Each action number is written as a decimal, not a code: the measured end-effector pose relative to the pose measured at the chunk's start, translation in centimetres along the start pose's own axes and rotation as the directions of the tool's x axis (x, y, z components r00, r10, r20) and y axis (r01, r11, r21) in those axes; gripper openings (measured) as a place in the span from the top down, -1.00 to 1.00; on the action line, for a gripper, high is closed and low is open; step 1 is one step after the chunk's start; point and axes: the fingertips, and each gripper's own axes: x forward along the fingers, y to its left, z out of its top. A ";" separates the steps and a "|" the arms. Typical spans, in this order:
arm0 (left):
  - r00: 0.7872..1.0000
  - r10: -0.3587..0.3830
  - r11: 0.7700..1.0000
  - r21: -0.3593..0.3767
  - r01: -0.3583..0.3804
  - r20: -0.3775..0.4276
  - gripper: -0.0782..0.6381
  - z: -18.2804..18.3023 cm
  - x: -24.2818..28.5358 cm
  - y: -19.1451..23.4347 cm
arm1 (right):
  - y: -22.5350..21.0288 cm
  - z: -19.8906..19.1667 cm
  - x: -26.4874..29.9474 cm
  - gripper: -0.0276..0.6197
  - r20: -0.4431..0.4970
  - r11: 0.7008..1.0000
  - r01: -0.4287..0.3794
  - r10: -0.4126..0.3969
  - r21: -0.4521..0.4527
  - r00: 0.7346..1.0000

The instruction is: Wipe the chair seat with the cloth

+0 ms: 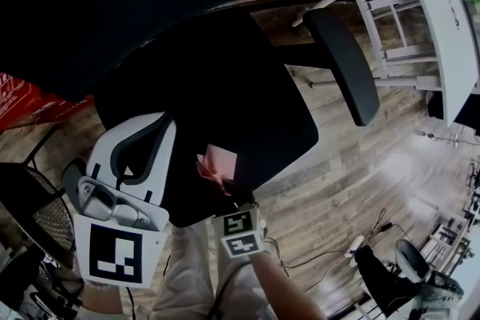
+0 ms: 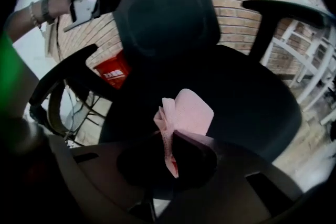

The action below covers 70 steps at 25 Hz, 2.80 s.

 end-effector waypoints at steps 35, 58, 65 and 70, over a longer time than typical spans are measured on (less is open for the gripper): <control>1.000 0.014 1.000 -0.020 -0.014 -0.008 0.73 -1.2 -1.1 0.1 | 3.7 -8.1 -1.0 0.74 -0.216 0.952 -0.193 0.142 -0.239 0.966; 1.000 -0.003 1.000 0.000 0.003 -0.007 0.73 1.0 0.2 -2.3 | -26.0 -5.1 -7.5 0.74 -0.126 0.884 0.467 -0.462 0.011 0.878; 1.000 0.000 1.000 -0.001 0.000 -0.011 0.73 1.0 0.6 -2.4 | -24.3 -6.1 -6.9 0.74 -0.151 0.905 0.425 -0.416 0.029 0.897; 1.000 -0.002 1.000 -0.003 0.002 -0.008 0.73 0.8 0.7 -2.3 | -19.0 -8.2 -4.9 0.74 -0.173 0.947 0.311 -0.295 0.075 0.940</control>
